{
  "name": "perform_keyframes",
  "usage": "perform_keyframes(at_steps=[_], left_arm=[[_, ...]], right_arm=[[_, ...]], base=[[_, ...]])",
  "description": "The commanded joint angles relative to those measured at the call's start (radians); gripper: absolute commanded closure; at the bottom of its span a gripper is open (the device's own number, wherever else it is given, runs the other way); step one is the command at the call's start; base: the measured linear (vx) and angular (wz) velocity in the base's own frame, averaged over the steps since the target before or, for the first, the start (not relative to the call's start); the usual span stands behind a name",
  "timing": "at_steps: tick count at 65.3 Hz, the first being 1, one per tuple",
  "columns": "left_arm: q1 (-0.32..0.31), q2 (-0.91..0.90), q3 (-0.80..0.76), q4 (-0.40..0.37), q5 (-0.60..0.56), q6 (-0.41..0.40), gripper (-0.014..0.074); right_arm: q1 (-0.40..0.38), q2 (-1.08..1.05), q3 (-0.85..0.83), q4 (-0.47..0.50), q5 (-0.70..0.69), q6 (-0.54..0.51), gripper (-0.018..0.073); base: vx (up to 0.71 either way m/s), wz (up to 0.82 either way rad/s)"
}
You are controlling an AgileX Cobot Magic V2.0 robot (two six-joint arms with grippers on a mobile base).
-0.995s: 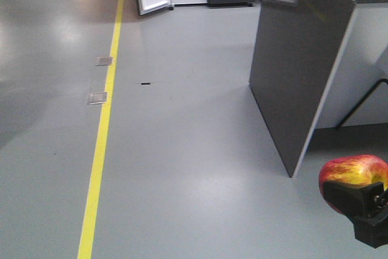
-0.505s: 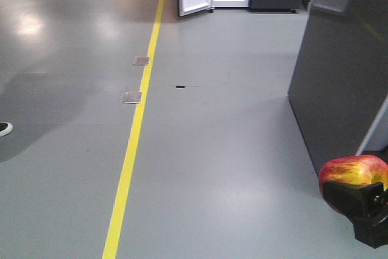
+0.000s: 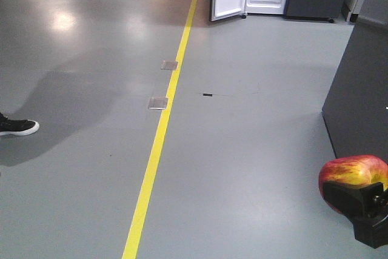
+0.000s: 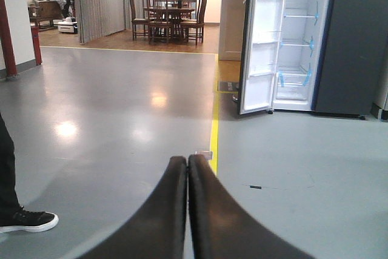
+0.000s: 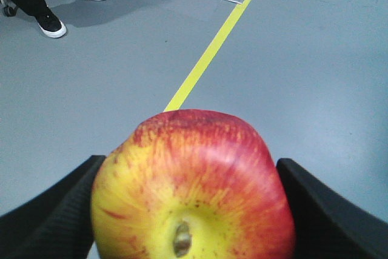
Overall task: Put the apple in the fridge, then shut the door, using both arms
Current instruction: 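Drive toward the open white refrigerator carrying the apple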
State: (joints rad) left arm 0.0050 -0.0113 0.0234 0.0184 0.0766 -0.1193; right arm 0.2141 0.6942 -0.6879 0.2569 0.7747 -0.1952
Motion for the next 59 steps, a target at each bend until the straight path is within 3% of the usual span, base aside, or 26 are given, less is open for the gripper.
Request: perform_keyframes(at_steps=[1,59], left_arm=[[-0.005,-0.015,0.028,-0.008,-0.077,-0.004,0.0602],[-0.005,-0.015,0.028,-0.008,-0.077,-0.004,0.0602]], right_arm=[[-0.002,-0.001,-0.027,0.014,-0.068,-0.006,0.0397],[-0.002,-0.001,-0.027,0.014,-0.064,-0.006,0.0397]], base=[[0.2,0.05],[0.2,-0.09]])
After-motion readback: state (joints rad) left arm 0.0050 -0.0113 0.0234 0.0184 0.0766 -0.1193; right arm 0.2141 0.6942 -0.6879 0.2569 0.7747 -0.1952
